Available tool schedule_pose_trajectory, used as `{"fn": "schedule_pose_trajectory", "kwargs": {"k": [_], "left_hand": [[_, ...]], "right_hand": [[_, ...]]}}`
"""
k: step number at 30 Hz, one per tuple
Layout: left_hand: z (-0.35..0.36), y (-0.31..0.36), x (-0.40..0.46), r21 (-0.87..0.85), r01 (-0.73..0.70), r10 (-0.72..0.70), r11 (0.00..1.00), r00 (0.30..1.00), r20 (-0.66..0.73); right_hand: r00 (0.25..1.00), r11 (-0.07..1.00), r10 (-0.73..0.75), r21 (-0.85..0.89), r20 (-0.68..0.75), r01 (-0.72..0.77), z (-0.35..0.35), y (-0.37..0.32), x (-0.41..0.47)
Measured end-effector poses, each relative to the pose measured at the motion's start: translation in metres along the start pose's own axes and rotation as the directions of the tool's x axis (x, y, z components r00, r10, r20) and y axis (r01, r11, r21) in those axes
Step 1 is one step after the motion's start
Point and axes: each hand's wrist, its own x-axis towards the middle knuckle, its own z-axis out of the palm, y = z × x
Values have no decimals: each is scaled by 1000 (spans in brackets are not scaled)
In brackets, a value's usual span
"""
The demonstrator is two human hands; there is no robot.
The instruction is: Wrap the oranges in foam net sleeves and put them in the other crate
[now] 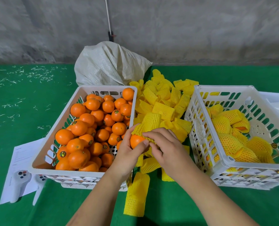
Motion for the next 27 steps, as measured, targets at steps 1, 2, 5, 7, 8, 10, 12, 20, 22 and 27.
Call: {"fn": "schedule_pose_trajectory", "kwargs": {"k": [1,2,5,7,8,10,12,20,22,27], "left_hand": [[0,0,0,-20,-5,4,1000,1000,-16],[0,1,0,-33,-11,10,999,1000,-25],[0,2,0,-85,-5,2,996,1000,-27],[0,2,0,-117,9,-14,993,999,-37],[0,2,0,-131,15,-20,991,999,-42],[-1,1,1,-165,25,-33,986,998,-50],[-1,2,3,-191,23,-33,981,998,-48],[2,5,6,-229,43,-63,972,995,-81],[4,7,5,-254,60,-90,965,990,-105],[-1,9,2,-407,115,-194,906,969,-156]], "right_hand": [[1000,1000,-12,-6,-7,12,3,1,-1],[1000,1000,-19,-22,-19,18,6,1,-2],[998,999,-7,-51,-70,3,16,2,-6],[996,1000,0,-15,-91,-1,21,2,-8],[994,1000,-11,-5,-106,10,23,1,-9],[989,999,-44,-7,-138,44,25,-1,-11],[985,997,-74,-16,-156,73,27,-2,-13],[981,993,-119,-19,-153,117,41,-3,-22],[977,995,-97,12,-191,101,43,-4,-22],[969,989,132,96,-209,-114,46,-5,-14]]}}
